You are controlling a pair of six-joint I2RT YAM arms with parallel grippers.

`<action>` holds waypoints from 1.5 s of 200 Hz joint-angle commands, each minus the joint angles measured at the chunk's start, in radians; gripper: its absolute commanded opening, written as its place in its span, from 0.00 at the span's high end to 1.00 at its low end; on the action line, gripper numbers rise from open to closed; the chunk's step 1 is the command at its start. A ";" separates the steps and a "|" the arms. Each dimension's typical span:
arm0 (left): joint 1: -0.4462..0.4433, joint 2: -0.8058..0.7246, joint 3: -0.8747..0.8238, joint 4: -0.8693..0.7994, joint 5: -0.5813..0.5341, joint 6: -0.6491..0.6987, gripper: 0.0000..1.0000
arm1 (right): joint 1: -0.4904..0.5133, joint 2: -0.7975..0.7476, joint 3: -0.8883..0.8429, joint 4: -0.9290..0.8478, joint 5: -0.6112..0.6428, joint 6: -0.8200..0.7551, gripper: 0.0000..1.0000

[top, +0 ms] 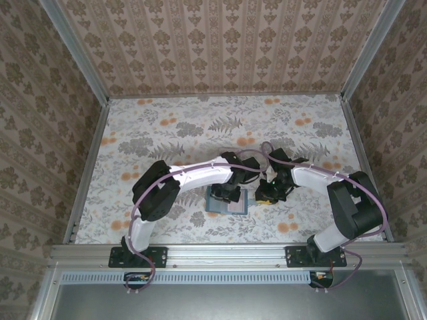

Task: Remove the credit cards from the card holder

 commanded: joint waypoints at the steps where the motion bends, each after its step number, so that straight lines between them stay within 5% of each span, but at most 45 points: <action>1: 0.012 -0.043 -0.020 -0.058 -0.044 -0.001 0.88 | 0.004 0.013 0.014 -0.030 -0.008 -0.016 0.81; 69: 0.021 -0.044 -0.042 -0.111 -0.080 0.007 0.77 | 0.006 0.000 0.014 -0.039 0.002 -0.011 0.80; 166: 0.055 -0.171 -0.109 -0.096 -0.107 -0.030 0.76 | 0.011 -0.090 0.063 -0.139 0.068 -0.013 0.74; 300: 0.168 -0.341 -0.474 0.678 0.335 -0.047 0.66 | 0.126 -0.063 0.061 0.065 -0.052 0.171 0.76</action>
